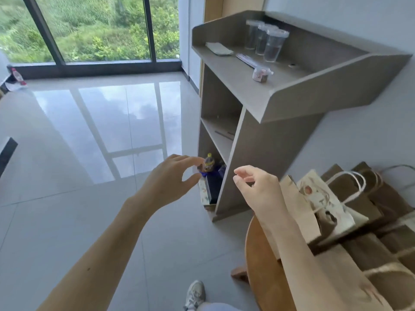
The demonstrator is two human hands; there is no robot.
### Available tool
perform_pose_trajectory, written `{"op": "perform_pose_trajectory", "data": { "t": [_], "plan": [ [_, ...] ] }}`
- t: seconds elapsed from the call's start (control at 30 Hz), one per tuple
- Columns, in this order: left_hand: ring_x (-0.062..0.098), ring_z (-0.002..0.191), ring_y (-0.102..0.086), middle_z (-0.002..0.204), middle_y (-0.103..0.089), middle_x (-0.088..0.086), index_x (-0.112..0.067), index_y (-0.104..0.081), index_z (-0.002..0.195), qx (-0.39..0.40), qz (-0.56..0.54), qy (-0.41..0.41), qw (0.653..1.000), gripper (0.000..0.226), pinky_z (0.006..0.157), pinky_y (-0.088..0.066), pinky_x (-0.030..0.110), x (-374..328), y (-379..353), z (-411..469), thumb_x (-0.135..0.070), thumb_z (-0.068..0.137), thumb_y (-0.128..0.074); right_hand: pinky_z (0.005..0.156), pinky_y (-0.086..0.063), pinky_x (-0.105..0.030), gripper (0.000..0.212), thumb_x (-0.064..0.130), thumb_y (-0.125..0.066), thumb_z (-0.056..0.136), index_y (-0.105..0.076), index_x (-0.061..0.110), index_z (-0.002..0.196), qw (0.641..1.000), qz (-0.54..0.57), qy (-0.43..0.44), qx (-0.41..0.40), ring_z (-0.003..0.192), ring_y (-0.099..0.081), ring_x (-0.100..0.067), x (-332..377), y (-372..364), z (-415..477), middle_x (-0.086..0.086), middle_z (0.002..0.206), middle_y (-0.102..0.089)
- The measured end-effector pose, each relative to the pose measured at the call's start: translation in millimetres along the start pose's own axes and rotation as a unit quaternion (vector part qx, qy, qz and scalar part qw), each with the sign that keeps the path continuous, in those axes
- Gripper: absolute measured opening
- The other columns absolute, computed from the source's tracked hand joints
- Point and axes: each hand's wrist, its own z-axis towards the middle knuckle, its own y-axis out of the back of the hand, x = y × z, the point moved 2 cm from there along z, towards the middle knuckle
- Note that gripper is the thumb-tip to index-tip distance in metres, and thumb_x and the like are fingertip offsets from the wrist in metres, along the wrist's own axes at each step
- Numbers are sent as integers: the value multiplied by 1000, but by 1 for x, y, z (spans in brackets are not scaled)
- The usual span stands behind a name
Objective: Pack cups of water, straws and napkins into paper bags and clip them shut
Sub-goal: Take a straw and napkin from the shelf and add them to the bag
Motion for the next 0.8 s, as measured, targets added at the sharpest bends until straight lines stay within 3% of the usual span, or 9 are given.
{"op": "perform_pose_trajectory", "data": {
  "t": [0.13,0.43,0.6,0.8],
  "plan": [
    [13,120,-48,127,-58,-8,-26,-55,127,-7,-9,5,1000,35,98,-43,32,22,18,79,-29,92,-54,63,-35,-4,21,27,-57,90,-66,21,109,1000,8,2,-3,87,-61,-9,13,-3,87,5,101,-68],
    [13,120,-48,127,-57,-9,-27,-54,128,25,-26,-9,999,36,97,-39,26,105,20,221,-30,92,-53,70,-42,-9,23,29,-57,91,-63,24,112,999,21,-31,-8,88,-58,-3,23,-37,229,8,106,-66],
    [11,120,-48,127,-57,-11,-29,-53,127,45,-21,-55,997,35,94,-35,19,170,25,323,-29,92,-54,58,-38,1,23,29,-57,91,-63,24,112,997,26,-59,-44,84,-56,1,37,-71,321,11,100,-64],
    [12,119,-49,127,-57,-10,-29,-55,126,53,-30,-105,993,34,96,-38,25,236,53,446,-30,92,-54,64,-39,3,19,25,-58,90,-66,22,107,989,35,-84,-117,83,-59,-4,67,-86,439,10,98,-66]
  ]
}}
